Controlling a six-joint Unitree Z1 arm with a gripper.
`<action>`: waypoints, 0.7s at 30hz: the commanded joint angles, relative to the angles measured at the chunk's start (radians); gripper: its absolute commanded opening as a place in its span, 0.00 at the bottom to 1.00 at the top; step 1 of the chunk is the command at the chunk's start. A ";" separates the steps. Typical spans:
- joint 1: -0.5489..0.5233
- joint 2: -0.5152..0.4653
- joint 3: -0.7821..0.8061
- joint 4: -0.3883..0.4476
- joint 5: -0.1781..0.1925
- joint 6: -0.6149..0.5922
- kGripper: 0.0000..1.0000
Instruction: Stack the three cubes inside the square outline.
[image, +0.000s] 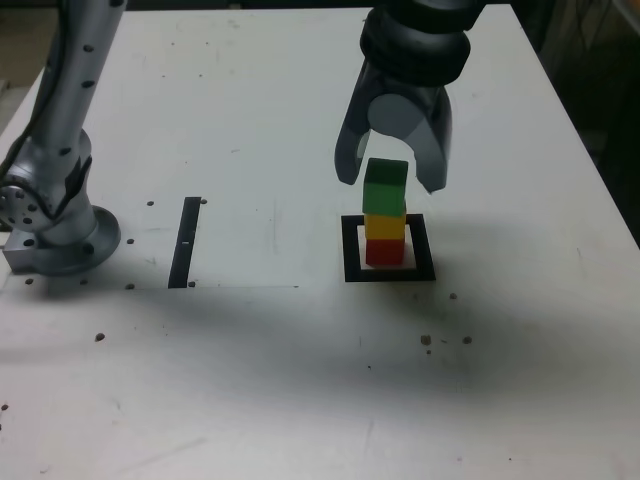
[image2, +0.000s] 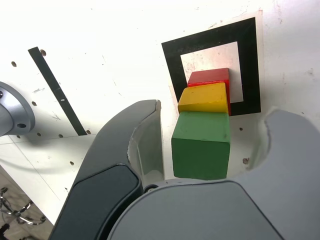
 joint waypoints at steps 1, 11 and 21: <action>-0.002 -0.004 0.000 0.010 0.005 0.001 0.98; -0.002 -0.096 0.028 0.014 0.032 -0.005 0.99; -0.002 -0.250 0.184 -0.001 0.045 -0.040 0.99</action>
